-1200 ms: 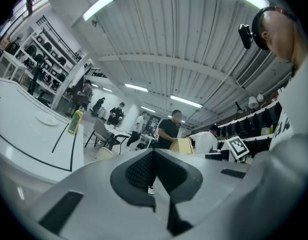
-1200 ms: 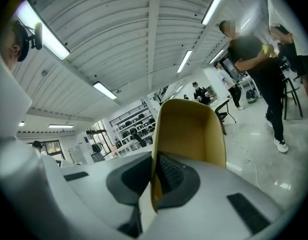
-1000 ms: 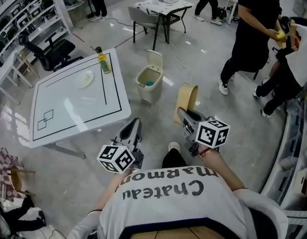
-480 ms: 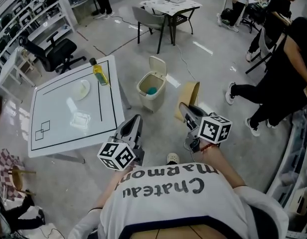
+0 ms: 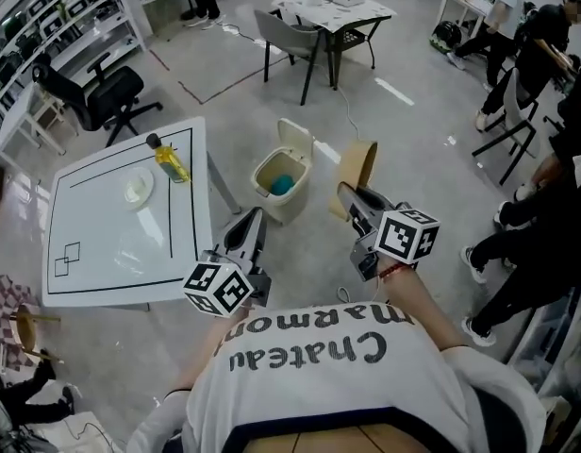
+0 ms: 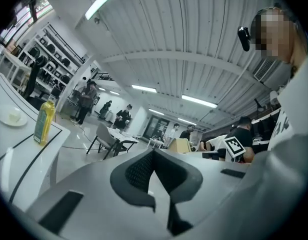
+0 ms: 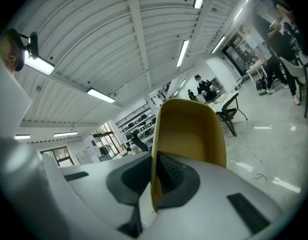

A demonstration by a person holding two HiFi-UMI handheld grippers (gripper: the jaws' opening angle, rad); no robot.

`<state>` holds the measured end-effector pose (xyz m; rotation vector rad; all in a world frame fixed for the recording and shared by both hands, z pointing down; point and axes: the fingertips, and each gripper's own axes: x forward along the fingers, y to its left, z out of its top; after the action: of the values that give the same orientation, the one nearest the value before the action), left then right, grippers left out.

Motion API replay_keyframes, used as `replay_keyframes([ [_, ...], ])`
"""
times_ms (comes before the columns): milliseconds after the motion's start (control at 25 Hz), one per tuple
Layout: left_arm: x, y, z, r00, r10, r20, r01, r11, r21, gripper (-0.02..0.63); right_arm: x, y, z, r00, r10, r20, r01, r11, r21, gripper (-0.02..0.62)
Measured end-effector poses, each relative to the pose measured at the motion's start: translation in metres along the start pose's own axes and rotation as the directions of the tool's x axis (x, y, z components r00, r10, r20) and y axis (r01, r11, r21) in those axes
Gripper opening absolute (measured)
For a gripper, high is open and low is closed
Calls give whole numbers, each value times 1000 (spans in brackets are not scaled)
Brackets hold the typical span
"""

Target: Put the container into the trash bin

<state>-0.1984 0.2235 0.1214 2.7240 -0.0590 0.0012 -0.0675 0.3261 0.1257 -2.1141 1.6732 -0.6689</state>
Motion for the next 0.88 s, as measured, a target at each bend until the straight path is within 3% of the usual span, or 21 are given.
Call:
replay_keyframes([
  [600,67,8,-16,999,30,-46,-30,1000,-5,23,21,-65,12,999,10,-34,-8,997,74,31],
  [880,109,13,-14,999,4,-54,-3,1000,21,23,33,-94,24,999,-14,-42,18,996,82,31],
])
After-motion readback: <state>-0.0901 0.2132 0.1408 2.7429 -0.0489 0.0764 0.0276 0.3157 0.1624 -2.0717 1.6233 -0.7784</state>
